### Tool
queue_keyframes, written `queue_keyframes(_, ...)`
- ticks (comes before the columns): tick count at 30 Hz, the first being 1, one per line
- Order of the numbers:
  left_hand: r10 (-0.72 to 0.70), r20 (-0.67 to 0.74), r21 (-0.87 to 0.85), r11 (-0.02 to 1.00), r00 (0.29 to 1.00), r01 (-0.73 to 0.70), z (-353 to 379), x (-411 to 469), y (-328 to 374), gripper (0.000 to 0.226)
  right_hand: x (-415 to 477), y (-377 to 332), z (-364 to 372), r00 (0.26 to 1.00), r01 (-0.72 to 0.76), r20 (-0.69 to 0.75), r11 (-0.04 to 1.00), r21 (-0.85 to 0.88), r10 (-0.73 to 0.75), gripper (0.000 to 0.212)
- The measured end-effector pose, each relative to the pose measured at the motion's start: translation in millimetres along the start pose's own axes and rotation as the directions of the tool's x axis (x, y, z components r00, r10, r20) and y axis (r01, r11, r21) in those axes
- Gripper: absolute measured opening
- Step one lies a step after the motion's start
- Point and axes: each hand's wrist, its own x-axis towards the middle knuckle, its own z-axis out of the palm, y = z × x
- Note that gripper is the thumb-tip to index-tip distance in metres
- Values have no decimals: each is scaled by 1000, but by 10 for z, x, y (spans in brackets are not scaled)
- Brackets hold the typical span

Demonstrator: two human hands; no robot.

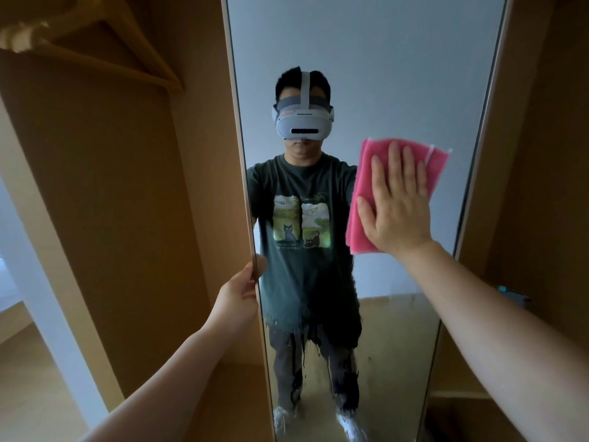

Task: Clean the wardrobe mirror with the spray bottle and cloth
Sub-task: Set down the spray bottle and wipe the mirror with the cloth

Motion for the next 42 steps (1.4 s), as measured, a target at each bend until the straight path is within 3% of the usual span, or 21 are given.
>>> queue_keyframes(14, 4, -85, 36, 999, 996, -1, 36, -10, 20, 72, 119, -72, -20, 991, -126, -35, 992, -6, 126, 60)
queue_keyframes(22, 21, -74, 10, 1000, 997, -21, 30, -4, -18, 71, -508, 26, 197, 987, -160, -10, 986, 45, 160, 60)
queue_keyframes(32, 47, -60, 36, 998, 997, -45, 20, 10, -51, 74, -1688, 54, 336, 974, -183, 139, 983, 26, 178, 63)
queue_keyframes(42, 45, -76, 36, 998, 996, -43, 33, 8, -30, 75, -1687, 145, 349, 975, -167, 150, 986, 0, 165, 63)
